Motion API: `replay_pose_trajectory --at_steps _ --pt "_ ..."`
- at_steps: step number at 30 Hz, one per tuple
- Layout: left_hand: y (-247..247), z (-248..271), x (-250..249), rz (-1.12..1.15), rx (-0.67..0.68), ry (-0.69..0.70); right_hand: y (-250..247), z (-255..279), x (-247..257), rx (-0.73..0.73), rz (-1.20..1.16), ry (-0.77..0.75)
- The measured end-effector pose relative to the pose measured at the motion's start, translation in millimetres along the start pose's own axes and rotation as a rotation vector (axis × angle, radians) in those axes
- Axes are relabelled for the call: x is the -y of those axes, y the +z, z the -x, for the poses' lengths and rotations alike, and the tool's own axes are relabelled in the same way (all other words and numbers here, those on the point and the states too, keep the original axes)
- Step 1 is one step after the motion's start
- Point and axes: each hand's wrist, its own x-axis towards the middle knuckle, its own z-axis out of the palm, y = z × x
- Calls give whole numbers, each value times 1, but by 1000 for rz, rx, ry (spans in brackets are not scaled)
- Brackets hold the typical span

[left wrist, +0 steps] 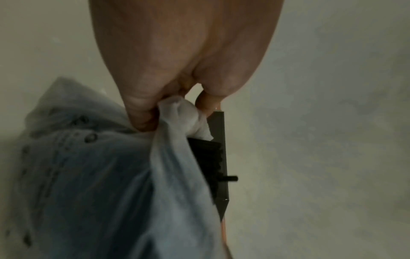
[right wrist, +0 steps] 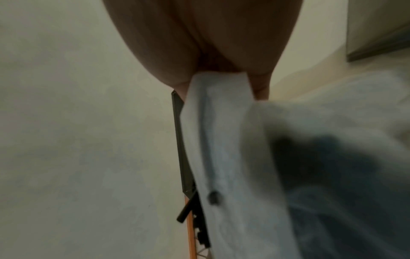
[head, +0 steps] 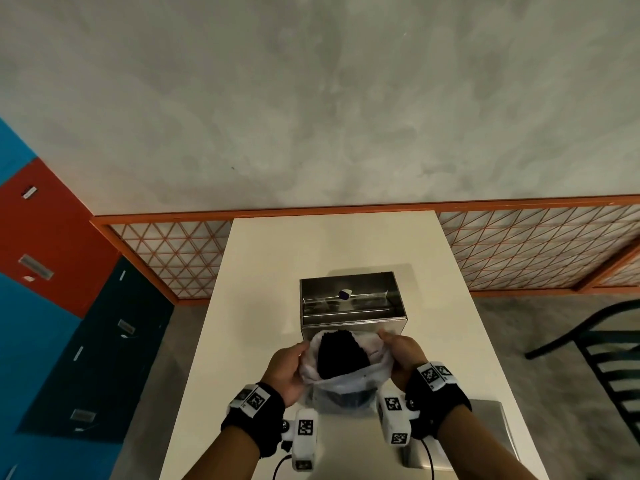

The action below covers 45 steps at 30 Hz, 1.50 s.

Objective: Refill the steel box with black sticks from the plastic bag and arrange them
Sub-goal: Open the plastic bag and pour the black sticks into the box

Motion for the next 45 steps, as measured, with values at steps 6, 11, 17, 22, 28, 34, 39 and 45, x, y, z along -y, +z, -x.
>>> replay_pose_trajectory --at_steps 6,11,17,22,28,34,39,45 --pt "-15 -7 0 -676 -285 115 -2 3 9 18 18 -83" --pt "-7 5 10 -742 -158 -26 -2 7 6 -1 463 -303" --pt "-5 -3 18 -481 -87 -10 -11 49 29 -65 1162 -280" --pt "-4 -3 18 -209 27 -33 -8 58 29 85 683 -23" --pt "-6 -5 4 162 110 40 -16 49 17 243 -60 82" --pt "-12 -16 7 391 41 33 -9 36 10 328 -310 92" --pt "-13 -22 19 452 -87 104 -1 16 -10 201 -417 105" --pt "-21 -17 19 65 -180 17 9 27 -13 60 -144 46"
